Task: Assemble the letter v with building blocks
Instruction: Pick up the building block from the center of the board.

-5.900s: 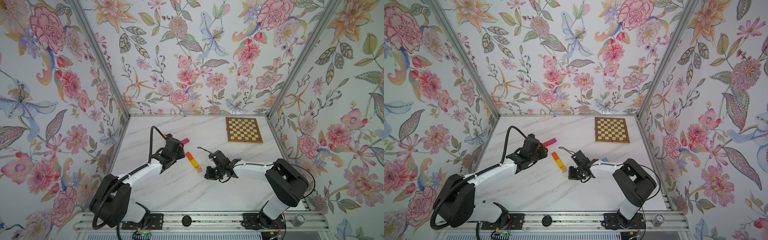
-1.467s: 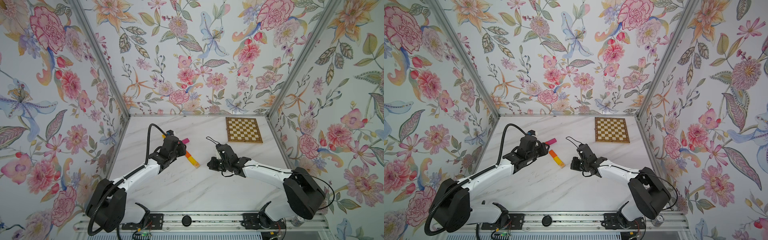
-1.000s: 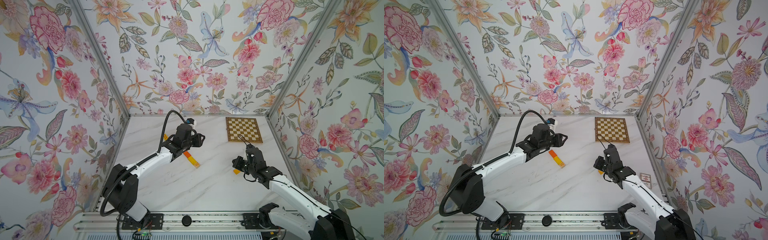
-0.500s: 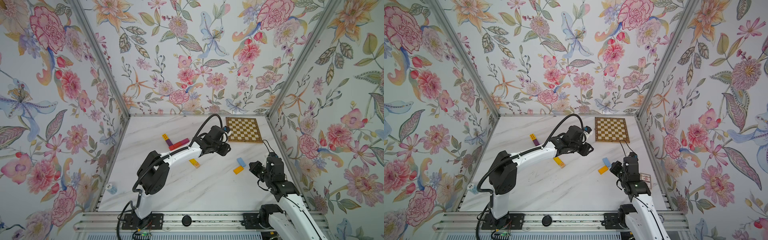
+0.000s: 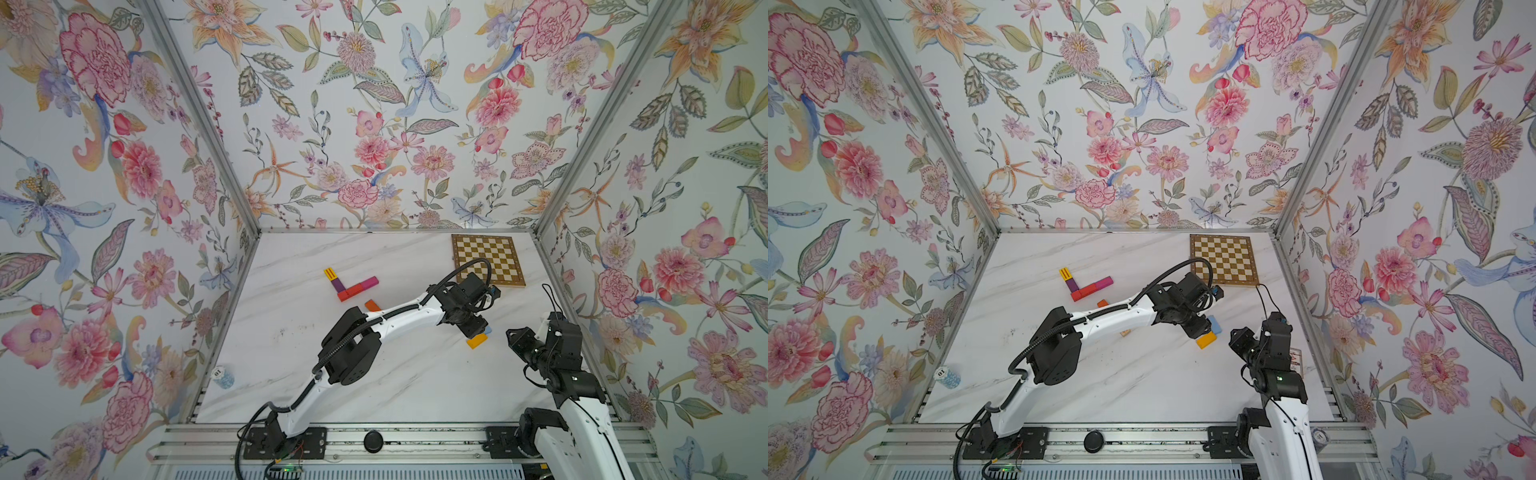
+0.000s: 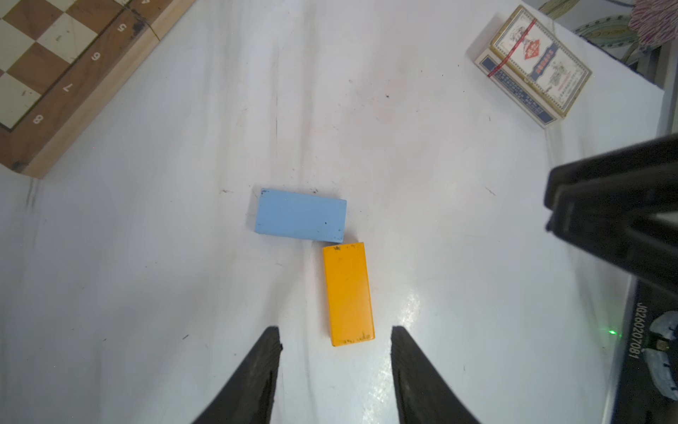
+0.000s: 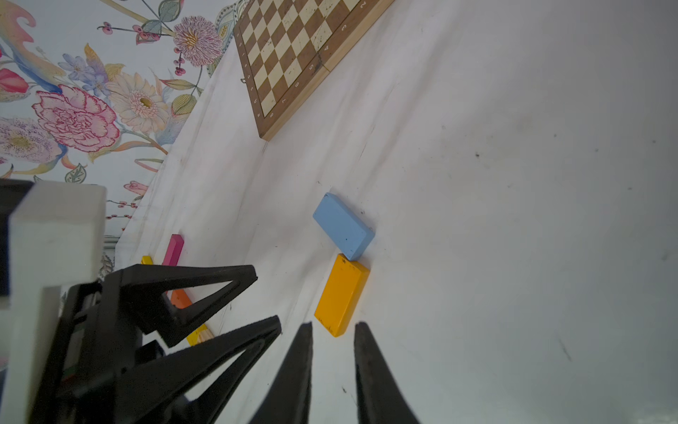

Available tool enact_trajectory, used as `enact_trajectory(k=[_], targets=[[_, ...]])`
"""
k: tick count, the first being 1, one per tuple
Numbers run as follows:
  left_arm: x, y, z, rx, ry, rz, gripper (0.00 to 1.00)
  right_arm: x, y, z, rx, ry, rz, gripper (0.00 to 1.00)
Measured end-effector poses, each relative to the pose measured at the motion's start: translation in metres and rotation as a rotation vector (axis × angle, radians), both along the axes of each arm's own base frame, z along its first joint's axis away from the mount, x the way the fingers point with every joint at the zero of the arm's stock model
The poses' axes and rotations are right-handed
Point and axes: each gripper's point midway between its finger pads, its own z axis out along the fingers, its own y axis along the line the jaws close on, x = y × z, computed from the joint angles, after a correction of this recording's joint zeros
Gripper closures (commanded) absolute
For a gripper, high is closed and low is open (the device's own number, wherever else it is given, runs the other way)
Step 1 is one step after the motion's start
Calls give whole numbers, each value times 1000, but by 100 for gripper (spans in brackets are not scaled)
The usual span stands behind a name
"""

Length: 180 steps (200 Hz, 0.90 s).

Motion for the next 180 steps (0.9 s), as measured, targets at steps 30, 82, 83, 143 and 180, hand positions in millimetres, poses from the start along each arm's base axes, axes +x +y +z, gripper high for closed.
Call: enact_trajectory(k=[30, 82, 83, 143, 180], targets=[[-1, -1, -15, 53, -15, -22, 42, -3, -1, 0, 10, 1, -1, 76], [-17, -4, -41, 128, -18, -65, 41, -6, 0, 8, 18, -30, 5, 75], [-17, -4, -41, 129, -18, -65, 41, -6, 0, 8, 18, -30, 5, 75], [-20, -16, -44, 123, -37, -80, 42, -11, -1, 7, 24, -29, -3, 74], [-16, -17, -62, 153, -43, -71, 45, -13, -1, 8, 24, -35, -5, 74]])
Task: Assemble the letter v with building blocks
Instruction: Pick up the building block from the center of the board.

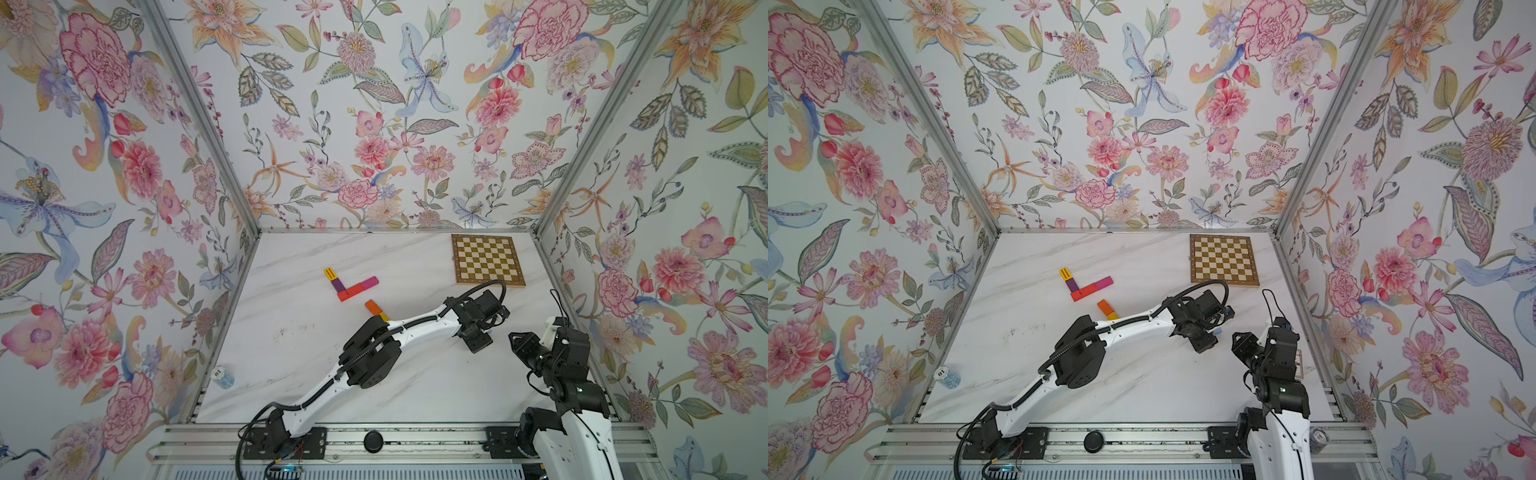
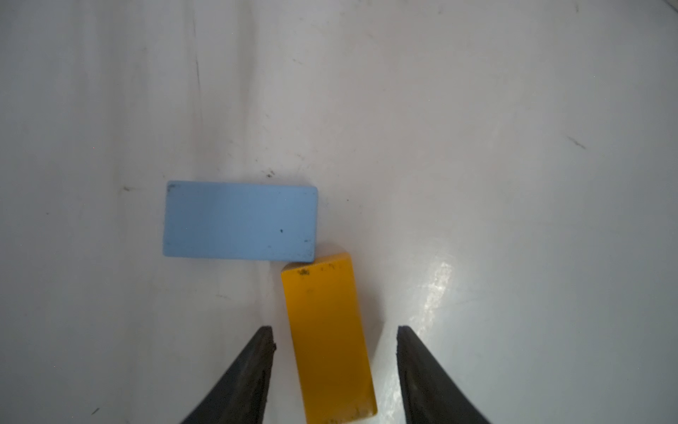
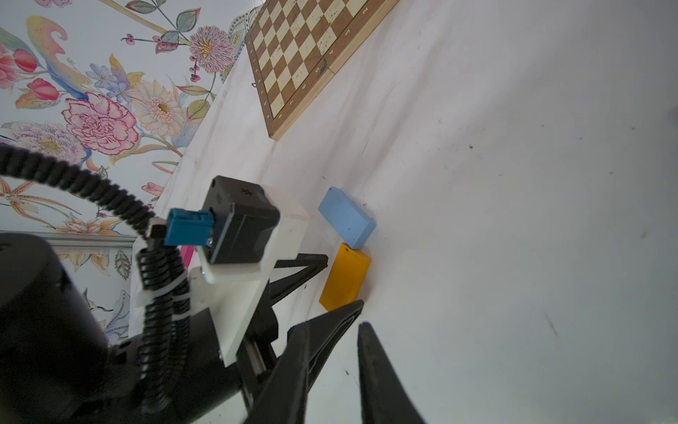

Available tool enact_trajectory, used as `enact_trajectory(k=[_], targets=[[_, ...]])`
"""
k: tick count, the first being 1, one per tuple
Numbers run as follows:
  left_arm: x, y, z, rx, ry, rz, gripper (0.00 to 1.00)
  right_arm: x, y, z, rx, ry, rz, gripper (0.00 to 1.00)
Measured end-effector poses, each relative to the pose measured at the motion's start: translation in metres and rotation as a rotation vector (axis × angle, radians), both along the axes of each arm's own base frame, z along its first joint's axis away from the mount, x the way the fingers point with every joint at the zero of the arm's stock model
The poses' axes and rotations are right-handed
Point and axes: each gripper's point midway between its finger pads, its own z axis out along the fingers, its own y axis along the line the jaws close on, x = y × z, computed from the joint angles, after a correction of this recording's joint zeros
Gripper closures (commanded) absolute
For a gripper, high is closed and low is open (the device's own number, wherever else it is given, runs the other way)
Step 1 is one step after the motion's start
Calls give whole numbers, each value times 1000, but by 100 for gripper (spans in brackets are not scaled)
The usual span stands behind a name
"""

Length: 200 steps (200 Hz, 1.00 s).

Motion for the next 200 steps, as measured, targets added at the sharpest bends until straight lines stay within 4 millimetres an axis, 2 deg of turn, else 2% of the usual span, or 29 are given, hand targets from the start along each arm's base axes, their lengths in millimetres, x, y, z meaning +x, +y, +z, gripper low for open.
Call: enact_trajectory(k=[35, 66, 103, 125, 149, 168, 200], targets=[[2, 0, -4, 2, -3, 15, 51, -2, 0, -2, 2, 5, -4, 74], [5, 1, -5, 8, -9, 36, 69, -4, -1, -6, 3, 8, -7, 74], [5, 0, -6, -1, -9, 46, 85, -6, -2, -9, 6, 18, -12, 75], [4, 3, -4, -17, -16, 47, 91, -7, -1, -9, 11, 23, -8, 75], [-2, 15, -2, -16, -12, 51, 95, -8, 1, -9, 17, 23, -2, 75], [-7, 24, 7, -33, -20, 53, 96, -9, 3, -8, 27, 20, 0, 75], [-11, 32, 44, -115, -54, 51, 96, -10, 6, -8, 50, 22, 5, 75]])
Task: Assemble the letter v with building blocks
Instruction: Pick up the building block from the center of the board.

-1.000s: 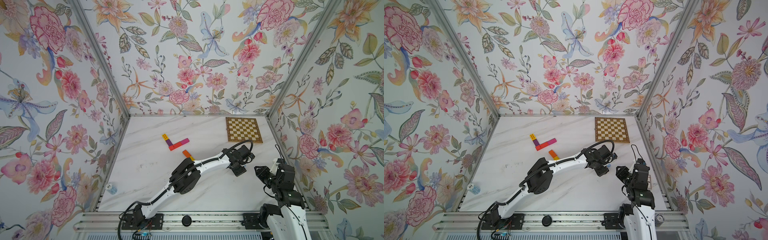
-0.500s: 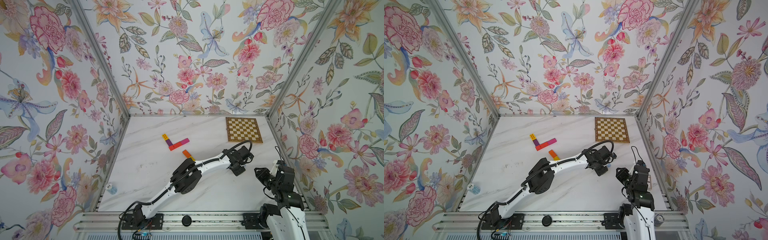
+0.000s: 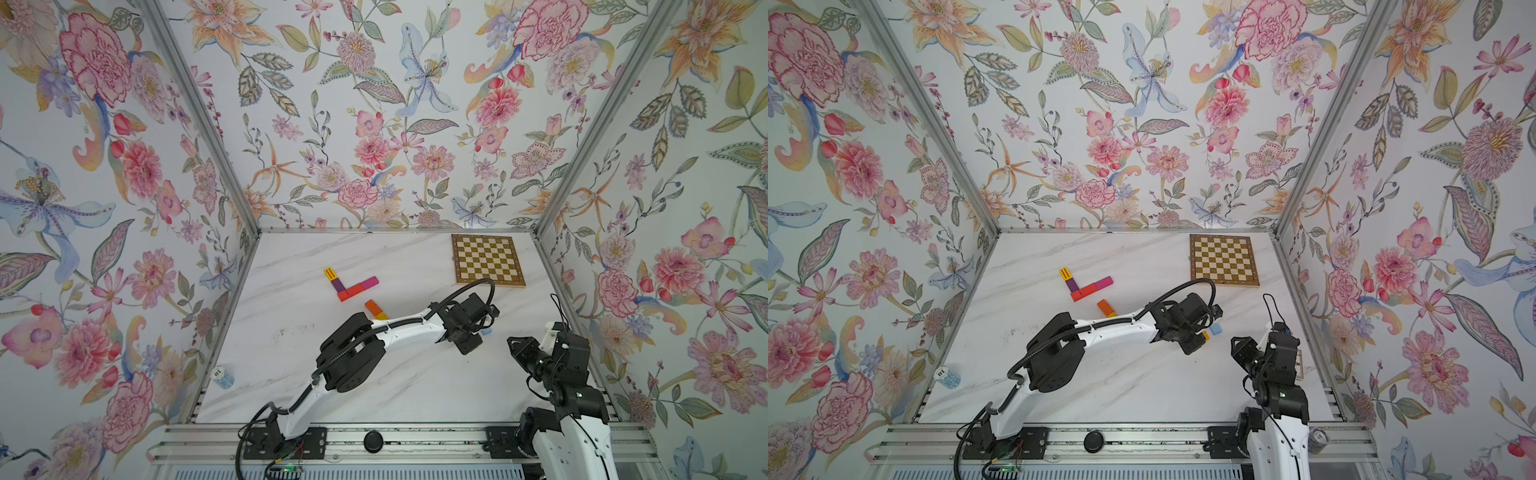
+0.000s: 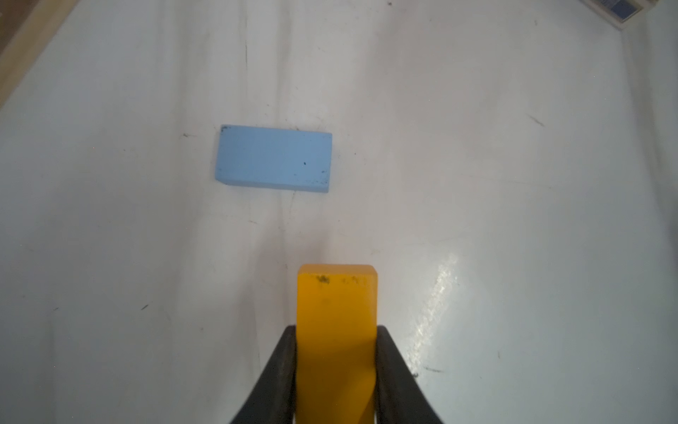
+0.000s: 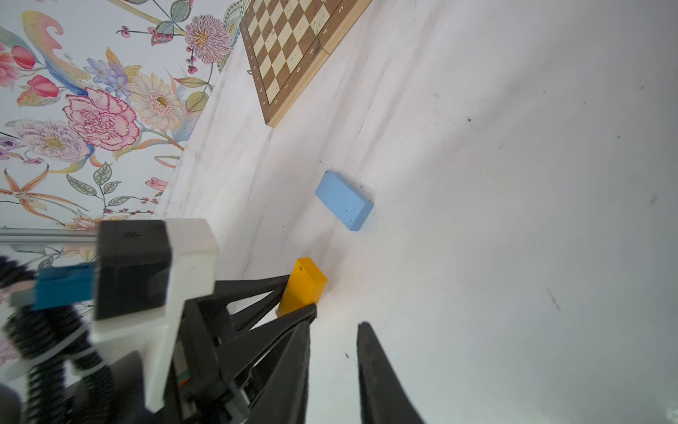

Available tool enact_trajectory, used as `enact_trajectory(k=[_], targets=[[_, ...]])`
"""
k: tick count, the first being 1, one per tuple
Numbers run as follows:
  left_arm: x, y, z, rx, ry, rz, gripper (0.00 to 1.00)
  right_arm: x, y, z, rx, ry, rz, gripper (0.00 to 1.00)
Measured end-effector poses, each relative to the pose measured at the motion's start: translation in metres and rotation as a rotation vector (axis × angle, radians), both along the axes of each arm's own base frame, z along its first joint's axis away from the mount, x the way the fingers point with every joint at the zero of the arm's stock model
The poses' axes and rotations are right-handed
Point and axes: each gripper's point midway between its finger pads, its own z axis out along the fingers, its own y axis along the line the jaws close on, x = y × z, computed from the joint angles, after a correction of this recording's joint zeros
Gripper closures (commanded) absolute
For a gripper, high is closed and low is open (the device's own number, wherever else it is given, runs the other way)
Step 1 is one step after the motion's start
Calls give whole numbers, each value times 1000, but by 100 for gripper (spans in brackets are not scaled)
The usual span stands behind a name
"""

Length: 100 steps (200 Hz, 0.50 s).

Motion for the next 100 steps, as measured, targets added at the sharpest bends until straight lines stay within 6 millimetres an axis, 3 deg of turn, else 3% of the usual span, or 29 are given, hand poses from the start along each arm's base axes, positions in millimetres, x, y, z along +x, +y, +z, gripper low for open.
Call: enact_trajectory(k=[28, 48, 71, 100], targets=[[-1, 1, 38, -88, -45, 0, 96, 0, 2, 1, 15, 1, 1, 75], [-2, 4, 53, -121, -63, 1, 97, 0, 5, 1, 24, 2, 10, 75], [-1, 9, 52, -119, -71, 11, 98, 1, 12, 2, 34, -1, 38, 75], [0, 29, 31, -71, -55, 46, 98, 5, 27, 1, 41, 7, 93, 74]])
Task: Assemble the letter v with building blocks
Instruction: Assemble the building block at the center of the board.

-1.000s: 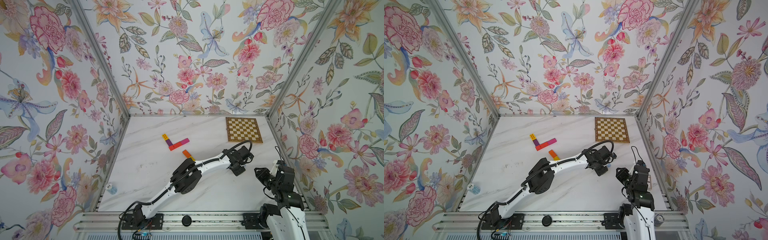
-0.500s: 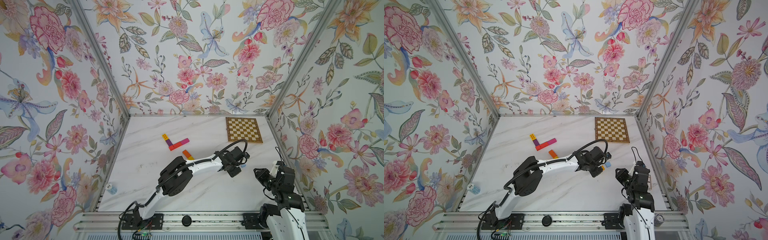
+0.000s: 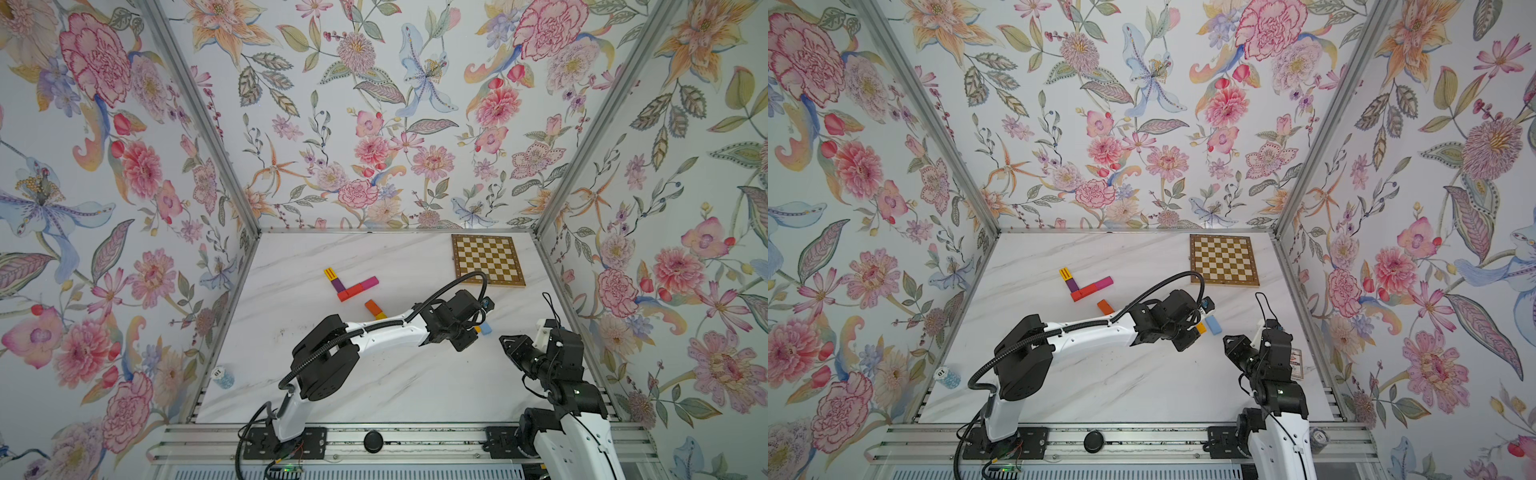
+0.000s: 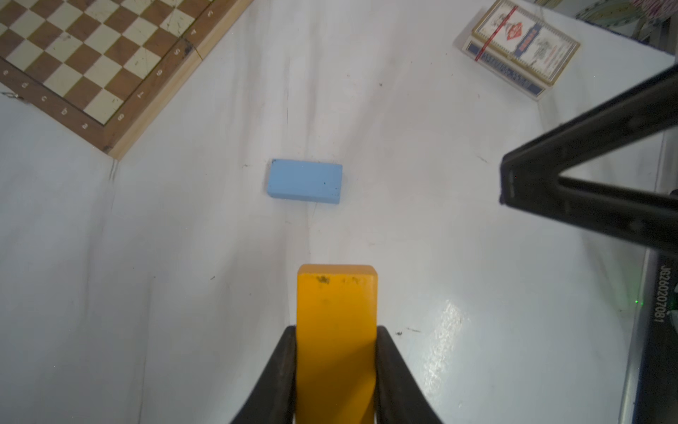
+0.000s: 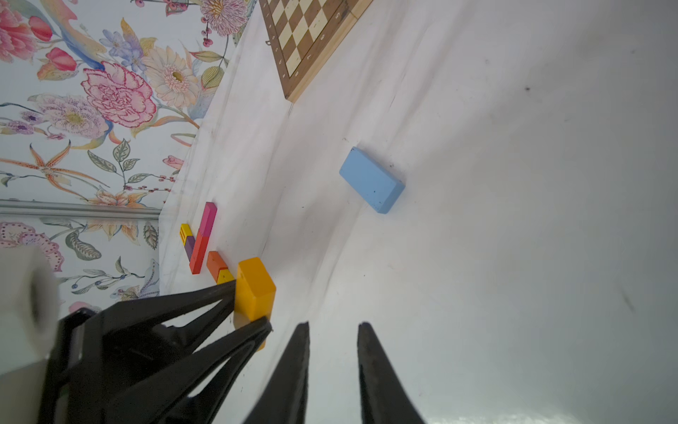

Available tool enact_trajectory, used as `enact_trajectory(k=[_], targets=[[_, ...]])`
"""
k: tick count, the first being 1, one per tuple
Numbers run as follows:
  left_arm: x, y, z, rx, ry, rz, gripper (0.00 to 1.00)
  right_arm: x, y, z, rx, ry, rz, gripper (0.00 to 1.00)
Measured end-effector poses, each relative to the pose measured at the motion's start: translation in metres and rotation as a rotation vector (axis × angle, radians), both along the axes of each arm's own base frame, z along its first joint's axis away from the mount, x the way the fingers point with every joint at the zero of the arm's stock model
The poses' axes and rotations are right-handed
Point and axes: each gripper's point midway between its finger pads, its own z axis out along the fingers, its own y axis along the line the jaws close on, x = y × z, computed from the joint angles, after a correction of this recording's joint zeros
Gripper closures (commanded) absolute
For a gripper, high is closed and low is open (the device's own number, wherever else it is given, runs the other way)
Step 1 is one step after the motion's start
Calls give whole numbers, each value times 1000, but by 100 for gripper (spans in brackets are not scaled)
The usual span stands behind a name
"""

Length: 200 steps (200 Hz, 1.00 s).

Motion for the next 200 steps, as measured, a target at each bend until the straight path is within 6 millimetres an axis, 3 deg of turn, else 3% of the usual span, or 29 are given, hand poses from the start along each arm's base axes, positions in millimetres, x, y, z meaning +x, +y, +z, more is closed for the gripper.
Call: enact_trajectory(k=[22, 52, 115, 160, 200], targets=[[4, 19, -11, 25, 20, 31, 96, 5, 12, -3, -5, 10, 41, 74], [24, 41, -16, 41, 27, 83, 95, 13, 28, -10, -16, 28, 92, 73], [69, 83, -22, 101, 12, 141, 95, 30, 40, -14, -27, 14, 113, 72], [77, 104, -33, 189, -3, 156, 95, 39, 47, -15, -21, 2, 126, 72], [79, 117, -62, 272, 29, 169, 95, 45, 52, -20, -21, 6, 138, 72]])
